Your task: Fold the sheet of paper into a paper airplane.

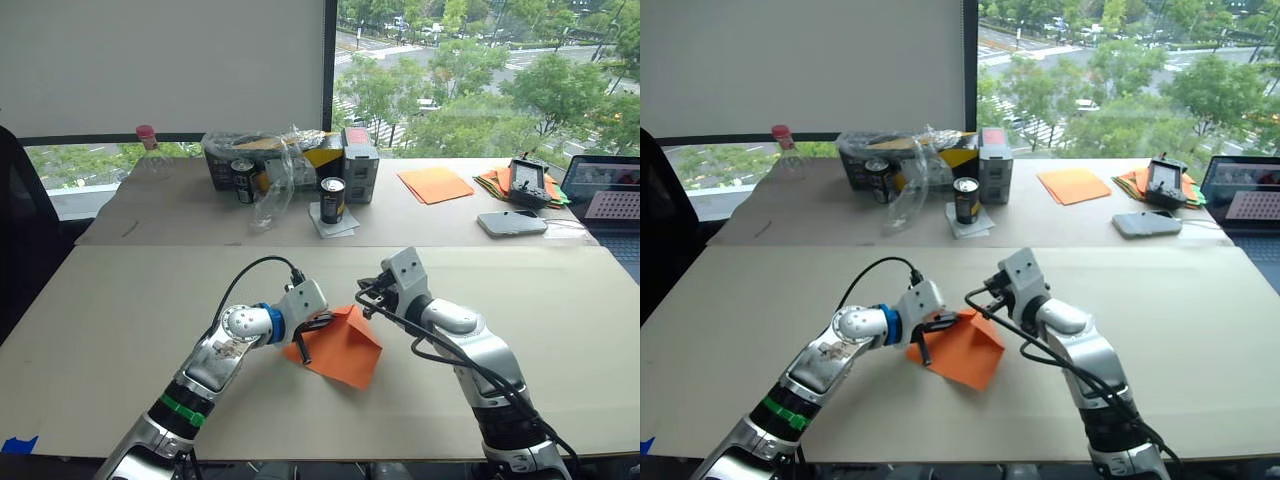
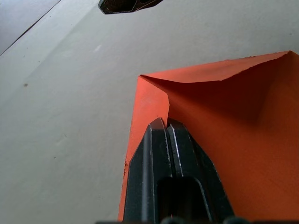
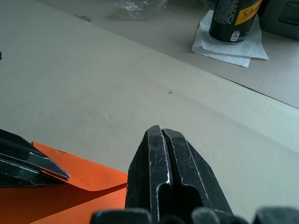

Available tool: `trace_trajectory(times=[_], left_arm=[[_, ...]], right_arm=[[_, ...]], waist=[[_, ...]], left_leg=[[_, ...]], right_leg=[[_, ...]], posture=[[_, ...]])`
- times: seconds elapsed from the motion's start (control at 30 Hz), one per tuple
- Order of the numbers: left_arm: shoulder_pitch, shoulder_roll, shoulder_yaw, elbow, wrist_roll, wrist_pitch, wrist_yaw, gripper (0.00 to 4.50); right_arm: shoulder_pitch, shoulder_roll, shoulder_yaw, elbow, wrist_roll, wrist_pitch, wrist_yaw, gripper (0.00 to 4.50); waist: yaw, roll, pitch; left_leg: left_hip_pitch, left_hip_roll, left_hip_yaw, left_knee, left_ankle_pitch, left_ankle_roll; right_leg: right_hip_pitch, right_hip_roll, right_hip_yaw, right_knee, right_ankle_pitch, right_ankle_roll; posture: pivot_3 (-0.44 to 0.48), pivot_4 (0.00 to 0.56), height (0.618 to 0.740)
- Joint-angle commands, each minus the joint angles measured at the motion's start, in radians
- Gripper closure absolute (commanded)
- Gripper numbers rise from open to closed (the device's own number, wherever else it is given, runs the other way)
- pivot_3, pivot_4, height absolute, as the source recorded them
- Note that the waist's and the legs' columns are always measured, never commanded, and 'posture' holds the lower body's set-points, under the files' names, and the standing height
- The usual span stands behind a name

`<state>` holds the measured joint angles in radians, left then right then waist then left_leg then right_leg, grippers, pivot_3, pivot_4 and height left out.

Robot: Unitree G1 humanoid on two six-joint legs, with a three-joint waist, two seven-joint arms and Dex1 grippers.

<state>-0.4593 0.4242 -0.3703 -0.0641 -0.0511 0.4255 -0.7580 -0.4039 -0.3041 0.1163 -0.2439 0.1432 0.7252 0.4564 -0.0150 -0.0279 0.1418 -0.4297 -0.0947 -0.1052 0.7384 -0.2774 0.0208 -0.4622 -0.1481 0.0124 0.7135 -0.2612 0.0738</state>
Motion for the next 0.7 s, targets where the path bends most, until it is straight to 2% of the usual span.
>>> trace_trajectory(times=[0.03,0.17,0.47,0.5,0.53,0.7], left_arm=[[0.006,0.007,-0.006,-0.046,0.018,0.010,-0.004,4.48],[0.011,0.002,-0.004,-0.050,0.025,0.019,-0.001,4.48],[0.017,-0.015,0.013,-0.069,0.004,0.061,0.000,4.48],[0.017,-0.018,0.021,-0.077,-0.011,0.074,-0.006,3.96],[0.017,-0.021,0.030,-0.085,-0.028,0.085,-0.015,3.74],[0.013,-0.020,0.072,-0.115,-0.084,0.141,-0.027,2.05]], right_arm=[[0.004,-0.008,0.006,-0.051,0.027,0.004,0.022,4.50],[0.021,-0.025,0.071,-0.024,0.025,0.042,0.062,4.50],[0.020,-0.012,0.104,0.070,0.012,-0.005,0.063,4.50],[0.018,-0.010,0.105,0.081,0.012,-0.010,0.063,4.50],[0.018,-0.010,0.106,0.091,0.011,-0.016,0.063,4.50],[0.021,-0.012,0.112,0.113,0.010,-0.021,0.066,4.50]], waist=[[0.000,0.000,0.000],[0.000,0.000,0.000],[0.000,0.000,0.000],[0.000,0.000,0.000],[0.000,0.000,0.000],[-0.002,0.000,0.000]], left_leg=[[0.000,0.000,0.000,0.000,0.000,0.000],[0.000,0.000,0.000,0.000,0.000,0.000],[0.000,0.000,0.000,0.000,0.000,0.000],[0.000,0.000,0.000,0.000,0.000,0.000],[0.001,0.000,0.000,0.000,0.000,0.000],[0.002,0.000,0.000,0.000,0.000,0.000]], right_leg=[[0.000,0.000,0.000,0.000,0.000,0.000],[0.000,0.000,0.000,0.000,0.000,0.000],[0.000,0.000,0.000,0.000,0.000,0.000],[0.000,0.000,0.000,0.000,0.000,0.000],[0.000,0.000,0.000,0.000,0.000,0.000],[0.002,0.000,0.000,0.000,0.000,0.000]], posture=[[0.000,0.150,0.670],[0.000,0.150,0.670],[0.000,0.150,0.670],[0.000,0.150,0.670],[0.000,0.150,0.670],[0.000,0.150,0.670]])
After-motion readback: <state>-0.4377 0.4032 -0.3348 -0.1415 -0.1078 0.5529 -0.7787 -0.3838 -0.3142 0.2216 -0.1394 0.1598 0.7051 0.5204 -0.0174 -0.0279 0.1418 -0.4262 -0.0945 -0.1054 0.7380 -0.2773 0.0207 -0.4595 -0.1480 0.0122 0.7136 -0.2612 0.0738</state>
